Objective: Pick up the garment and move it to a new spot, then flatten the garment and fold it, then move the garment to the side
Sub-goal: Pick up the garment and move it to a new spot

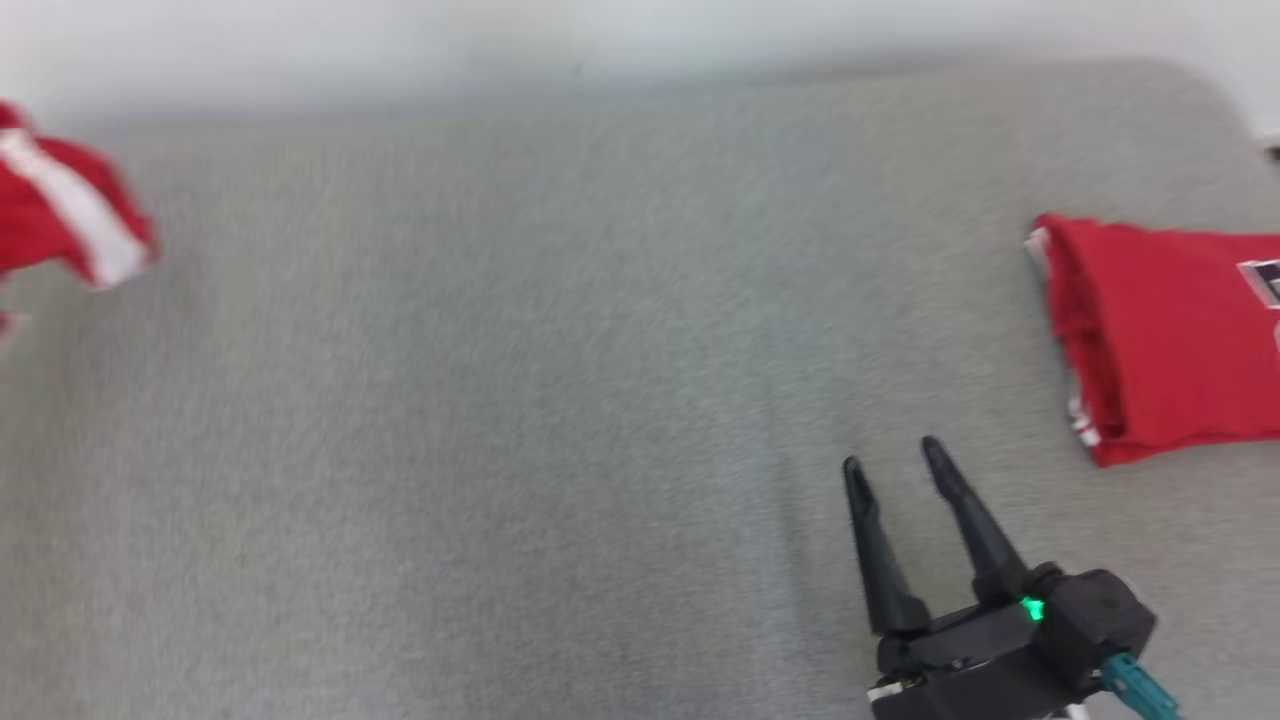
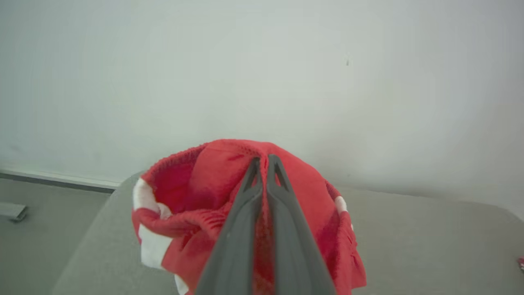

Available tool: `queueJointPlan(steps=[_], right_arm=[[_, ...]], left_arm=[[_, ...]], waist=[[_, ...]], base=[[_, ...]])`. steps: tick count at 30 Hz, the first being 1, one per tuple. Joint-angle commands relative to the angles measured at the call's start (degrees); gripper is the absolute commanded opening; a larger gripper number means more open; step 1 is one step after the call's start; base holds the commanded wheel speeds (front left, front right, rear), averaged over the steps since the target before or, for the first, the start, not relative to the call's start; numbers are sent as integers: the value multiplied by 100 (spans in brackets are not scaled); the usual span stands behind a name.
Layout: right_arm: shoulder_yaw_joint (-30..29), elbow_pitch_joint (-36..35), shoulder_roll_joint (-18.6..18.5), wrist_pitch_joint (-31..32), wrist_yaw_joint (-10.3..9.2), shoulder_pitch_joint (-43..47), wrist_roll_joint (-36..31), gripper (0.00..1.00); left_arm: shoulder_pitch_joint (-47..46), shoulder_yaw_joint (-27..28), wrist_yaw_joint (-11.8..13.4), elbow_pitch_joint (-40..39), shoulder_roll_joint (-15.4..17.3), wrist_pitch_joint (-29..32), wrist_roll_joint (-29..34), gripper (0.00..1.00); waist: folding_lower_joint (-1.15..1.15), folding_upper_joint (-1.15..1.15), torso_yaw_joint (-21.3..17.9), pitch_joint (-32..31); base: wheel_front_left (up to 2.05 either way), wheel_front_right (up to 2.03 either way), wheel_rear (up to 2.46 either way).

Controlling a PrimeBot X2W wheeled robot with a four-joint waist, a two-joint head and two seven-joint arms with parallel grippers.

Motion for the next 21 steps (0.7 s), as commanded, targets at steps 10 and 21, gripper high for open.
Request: queueJointPlan(steps=[10,21], right_arm=[[216,286,71,-53,-17,46,153,100],[347,406,99,-105,-17,-86,274,100]], left_arm=[[-124,-821,140,-1009,-1078,171,-241,0],[700,-1514,182,-1655,-1990,-56,-327,0]], waist=[[2,1,-1141,-910],[2,1,-1784,-648]], base=[[0,0,0],[0,0,0]])
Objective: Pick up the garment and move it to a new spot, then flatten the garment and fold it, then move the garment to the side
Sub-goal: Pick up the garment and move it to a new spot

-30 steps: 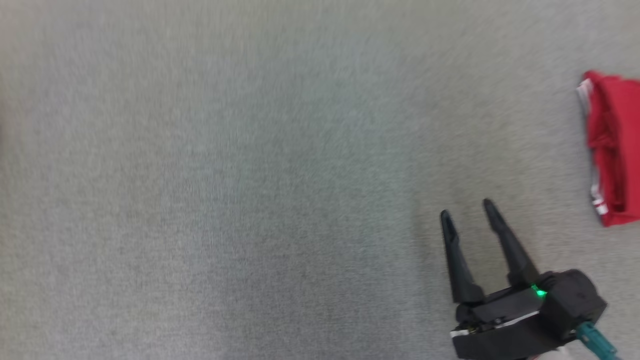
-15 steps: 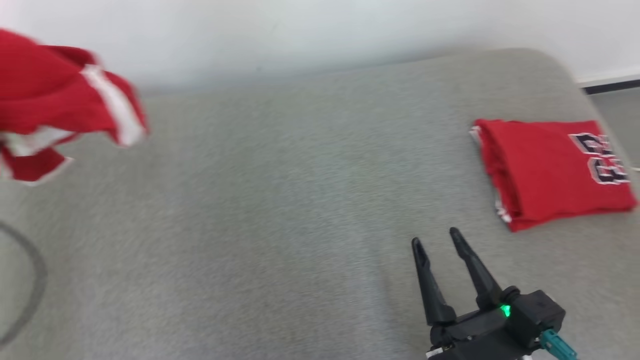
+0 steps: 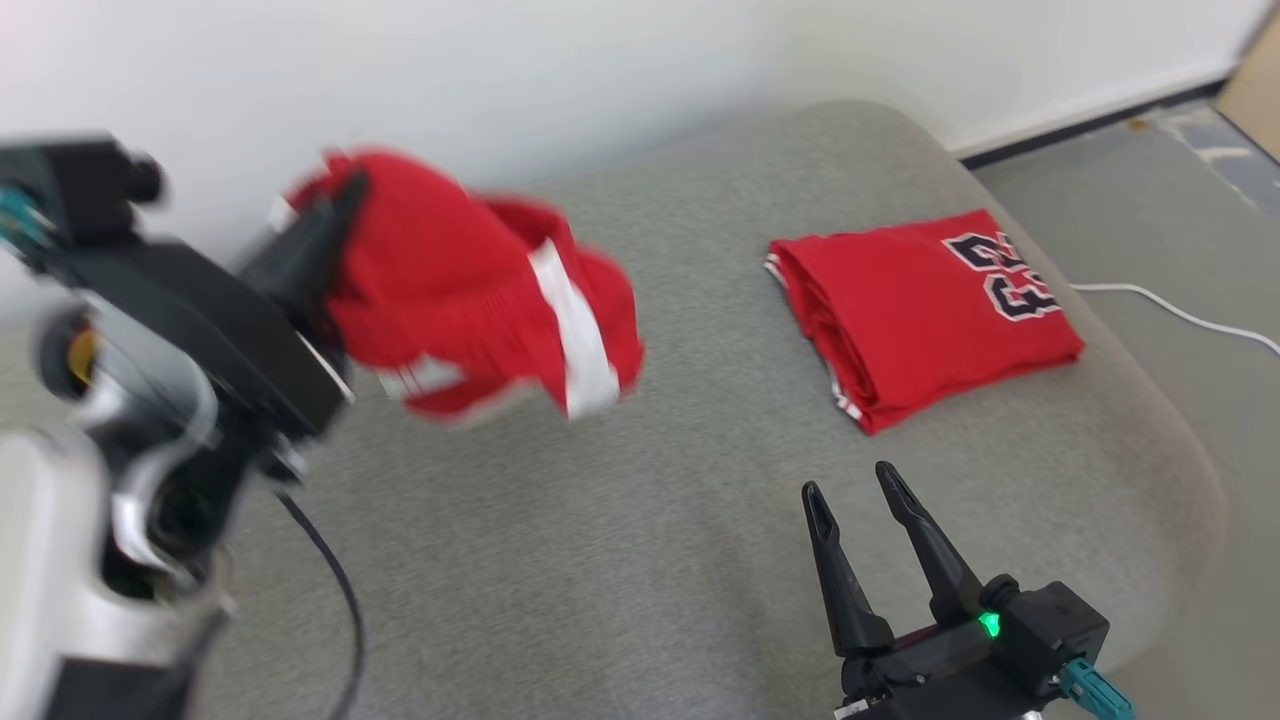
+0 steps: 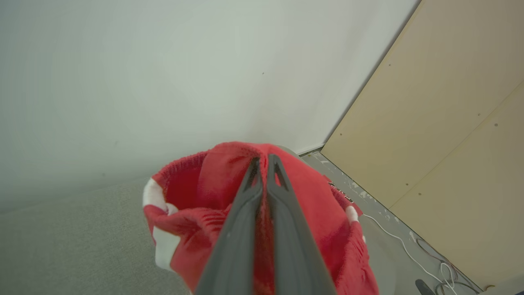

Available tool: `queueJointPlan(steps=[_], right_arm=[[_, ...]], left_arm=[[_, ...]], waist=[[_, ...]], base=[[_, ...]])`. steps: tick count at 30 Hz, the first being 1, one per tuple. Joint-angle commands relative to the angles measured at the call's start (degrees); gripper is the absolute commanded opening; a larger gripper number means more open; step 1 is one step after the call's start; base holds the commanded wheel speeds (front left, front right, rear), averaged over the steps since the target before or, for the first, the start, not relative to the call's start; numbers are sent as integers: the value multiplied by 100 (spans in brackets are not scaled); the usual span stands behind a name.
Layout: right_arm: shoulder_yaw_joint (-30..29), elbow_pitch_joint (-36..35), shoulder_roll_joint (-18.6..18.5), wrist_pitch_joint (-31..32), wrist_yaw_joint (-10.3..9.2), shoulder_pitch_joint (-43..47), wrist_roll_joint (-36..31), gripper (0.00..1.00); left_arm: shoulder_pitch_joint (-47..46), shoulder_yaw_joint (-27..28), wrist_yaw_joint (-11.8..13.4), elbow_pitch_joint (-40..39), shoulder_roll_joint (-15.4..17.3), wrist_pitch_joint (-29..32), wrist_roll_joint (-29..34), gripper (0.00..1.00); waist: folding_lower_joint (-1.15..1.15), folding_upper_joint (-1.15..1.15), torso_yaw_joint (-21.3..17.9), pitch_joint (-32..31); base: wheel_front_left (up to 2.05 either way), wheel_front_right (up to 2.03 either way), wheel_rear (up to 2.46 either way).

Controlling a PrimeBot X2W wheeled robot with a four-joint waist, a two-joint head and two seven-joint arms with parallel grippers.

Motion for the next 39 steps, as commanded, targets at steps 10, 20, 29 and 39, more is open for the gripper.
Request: queueJointPlan(steps=[10,20,29,39], right_arm=[[49,124,18,-88,-17,-52,58,100],[105,229,13,-11,-17,36,17,100],[-193,102,-127,118,-17,210,-119,100],[-500,203,-98,84,-17,468,-221,100]], left_arm=[[1418,-636,-430,1022,-503,-1601,790,0],[1737,-1134,-537,3195,-1072,-3792,1640,100],[1983,-994,-596,3024,-1366,-4909,1879,100],[3531,357,-650,1243,-1456,-4913,2849,100]], waist=[[0,1,-282,219],[0,1,0,8],[0,1,568,-305],[0,1,1150,-546]], base=[[0,0,0],[0,0,0],[0,0,0],[0,0,0]])
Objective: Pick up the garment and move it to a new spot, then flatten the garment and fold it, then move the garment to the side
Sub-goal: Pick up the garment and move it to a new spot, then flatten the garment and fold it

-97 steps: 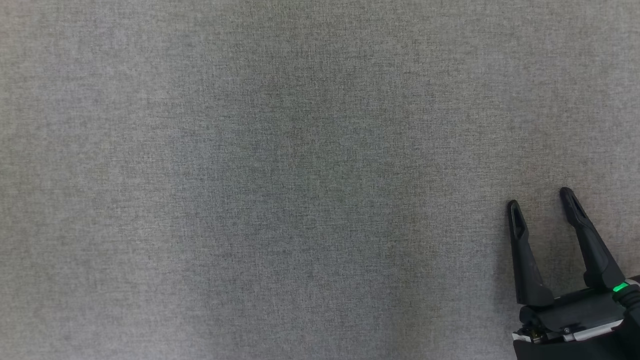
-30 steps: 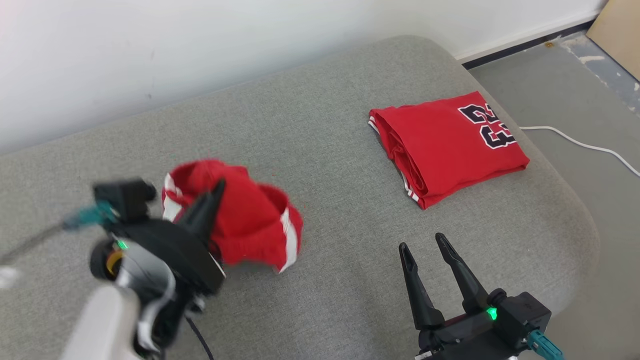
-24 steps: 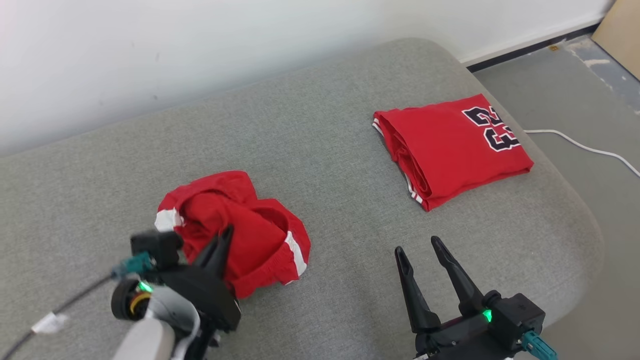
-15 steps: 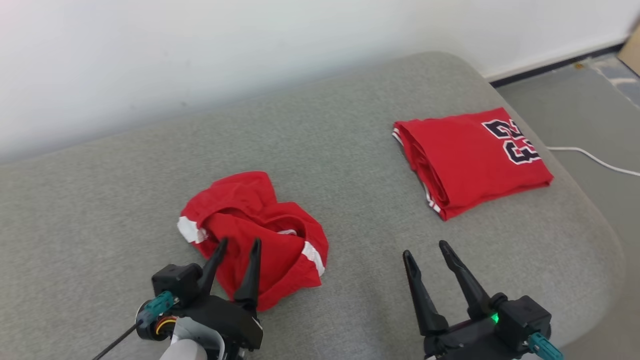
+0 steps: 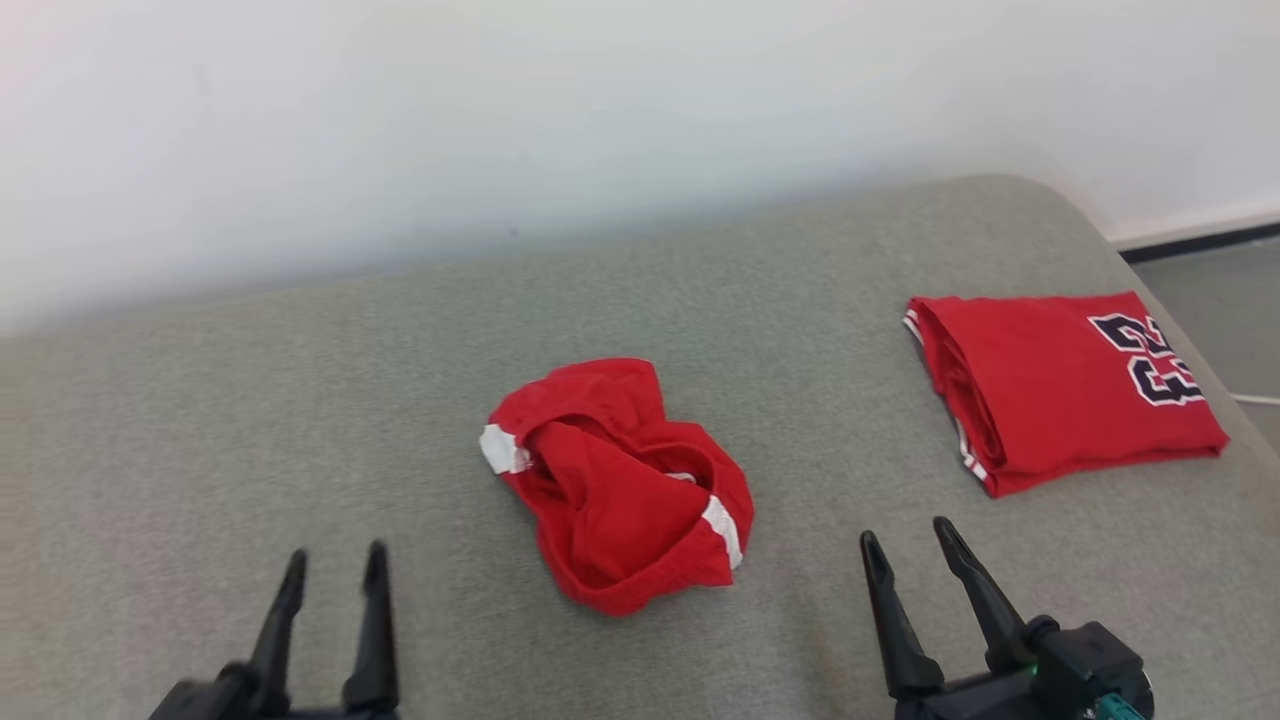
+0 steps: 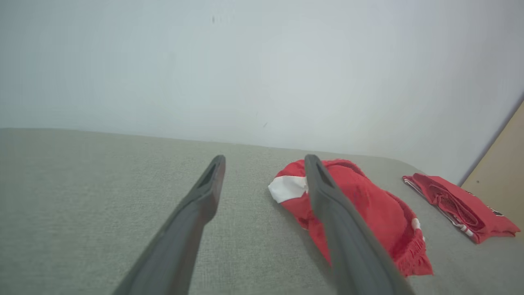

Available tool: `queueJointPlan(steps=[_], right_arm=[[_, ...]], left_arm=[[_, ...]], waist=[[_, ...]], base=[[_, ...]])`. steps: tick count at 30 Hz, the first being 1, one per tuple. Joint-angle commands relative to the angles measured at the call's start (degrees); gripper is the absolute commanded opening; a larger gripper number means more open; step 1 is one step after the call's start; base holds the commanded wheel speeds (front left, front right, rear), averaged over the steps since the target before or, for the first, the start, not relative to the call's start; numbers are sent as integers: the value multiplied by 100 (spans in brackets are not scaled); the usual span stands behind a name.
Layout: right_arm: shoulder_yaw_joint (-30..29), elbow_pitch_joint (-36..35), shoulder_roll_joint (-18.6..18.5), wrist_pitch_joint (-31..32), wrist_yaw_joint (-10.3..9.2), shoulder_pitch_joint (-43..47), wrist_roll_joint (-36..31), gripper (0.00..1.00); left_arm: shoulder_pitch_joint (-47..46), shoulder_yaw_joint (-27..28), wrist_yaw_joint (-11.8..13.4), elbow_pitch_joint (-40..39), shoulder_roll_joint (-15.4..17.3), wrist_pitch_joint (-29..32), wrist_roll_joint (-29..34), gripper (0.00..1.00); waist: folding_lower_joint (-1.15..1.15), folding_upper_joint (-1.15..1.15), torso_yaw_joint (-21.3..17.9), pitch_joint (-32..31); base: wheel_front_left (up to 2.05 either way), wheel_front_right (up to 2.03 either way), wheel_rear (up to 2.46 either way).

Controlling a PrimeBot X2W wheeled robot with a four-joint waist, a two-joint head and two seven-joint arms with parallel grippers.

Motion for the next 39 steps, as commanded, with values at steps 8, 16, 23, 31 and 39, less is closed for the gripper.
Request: queueJointPlan(steps=[8,16,23,31,39], right_arm=[[-402,335,-23,-182,-17,263,-105,100],[-543,709,29,-248,-17,385,-167,100],[-553,845,57,-253,-17,461,-210,100],[-548,808,72,-254,-17,414,-213,100],[-520,777,83,-254,-17,410,-187,100]], left_arm=[[895,783,-106,-291,-117,-15,430,100],[1391,1176,-170,-273,-145,-15,646,100],[1492,1052,-176,-233,-150,-15,617,100],[1518,963,-177,-181,-148,-16,637,100],[1444,909,-173,-129,-147,-16,575,100]], waist=[[0,0,556,-231],[0,0,779,-322],[0,0,854,-367],[0,0,811,-353],[0,0,761,-324]], base=[[0,0,0],[0,0,0],[0,0,0],[0,0,0],[0,0,0]])
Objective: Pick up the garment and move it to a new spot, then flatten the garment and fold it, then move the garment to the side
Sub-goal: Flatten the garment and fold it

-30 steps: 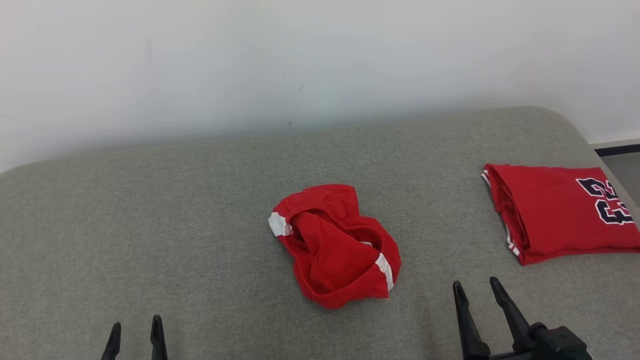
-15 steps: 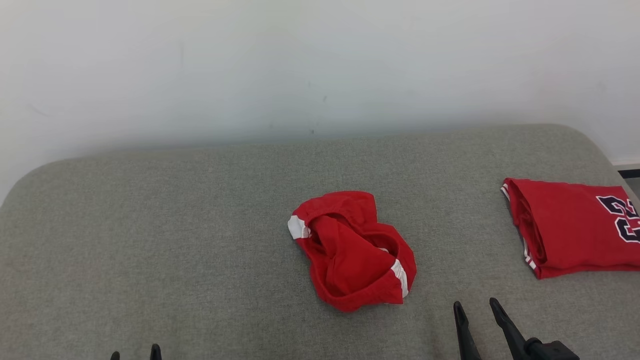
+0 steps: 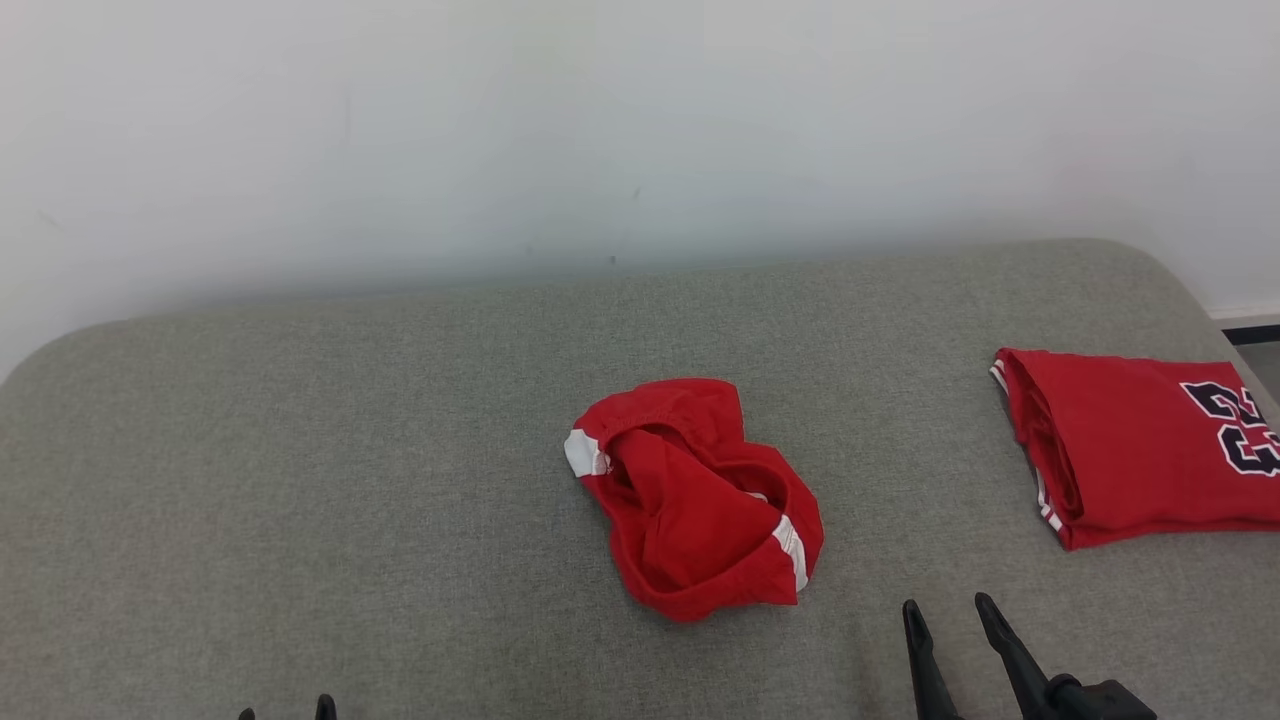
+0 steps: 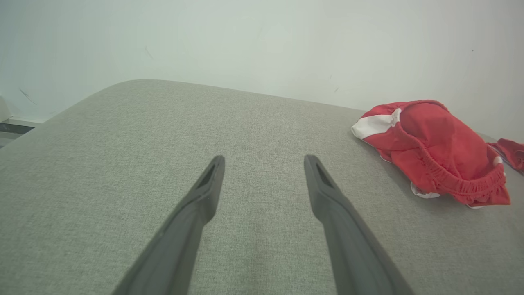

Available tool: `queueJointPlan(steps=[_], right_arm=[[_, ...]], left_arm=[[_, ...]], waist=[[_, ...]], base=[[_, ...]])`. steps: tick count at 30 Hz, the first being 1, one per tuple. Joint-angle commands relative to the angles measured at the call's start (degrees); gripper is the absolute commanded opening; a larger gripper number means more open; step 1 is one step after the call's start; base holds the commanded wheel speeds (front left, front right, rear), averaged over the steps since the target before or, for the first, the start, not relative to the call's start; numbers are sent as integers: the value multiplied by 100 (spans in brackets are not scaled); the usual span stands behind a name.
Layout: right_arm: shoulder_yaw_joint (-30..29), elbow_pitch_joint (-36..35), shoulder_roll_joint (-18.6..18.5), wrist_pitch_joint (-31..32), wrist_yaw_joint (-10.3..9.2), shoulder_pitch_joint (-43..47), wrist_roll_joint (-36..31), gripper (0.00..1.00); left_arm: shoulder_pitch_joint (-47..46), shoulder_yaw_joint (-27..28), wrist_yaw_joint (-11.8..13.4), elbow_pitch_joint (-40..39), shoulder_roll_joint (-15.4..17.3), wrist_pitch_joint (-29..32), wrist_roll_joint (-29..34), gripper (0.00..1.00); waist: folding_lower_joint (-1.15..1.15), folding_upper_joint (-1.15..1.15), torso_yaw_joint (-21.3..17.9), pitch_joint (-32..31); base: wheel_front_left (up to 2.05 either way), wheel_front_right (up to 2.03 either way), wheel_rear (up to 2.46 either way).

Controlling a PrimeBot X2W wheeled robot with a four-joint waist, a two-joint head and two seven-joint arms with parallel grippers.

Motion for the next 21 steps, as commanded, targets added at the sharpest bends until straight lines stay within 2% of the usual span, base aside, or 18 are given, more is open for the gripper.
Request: queueJointPlan(steps=[1,7,10,16,21], right_arm=[[-9,-20,4,-23,-17,18,9,100],[-32,-34,7,-23,-17,29,-23,100],[-31,-53,9,-23,-17,54,-29,100],[-8,-102,11,-22,-17,2,-51,100],[75,-96,-12,-14,-17,-74,-26,100]], left_arm=[[-20,17,6,13,-5,-16,-18,100],[-60,17,6,21,4,-16,-32,100],[-164,-174,6,-16,73,-16,-86,100],[-728,-935,5,7,277,-16,-172,100],[-1414,-1634,6,514,408,34,-264,100]], waist=[[0,0,-4,0],[0,0,-40,-17],[0,0,-55,-34],[0,0,-187,-17],[0,0,-527,84]], base=[[0,0,0],[0,0,0],[0,0,0],[0,0,0],[0,0,0]])
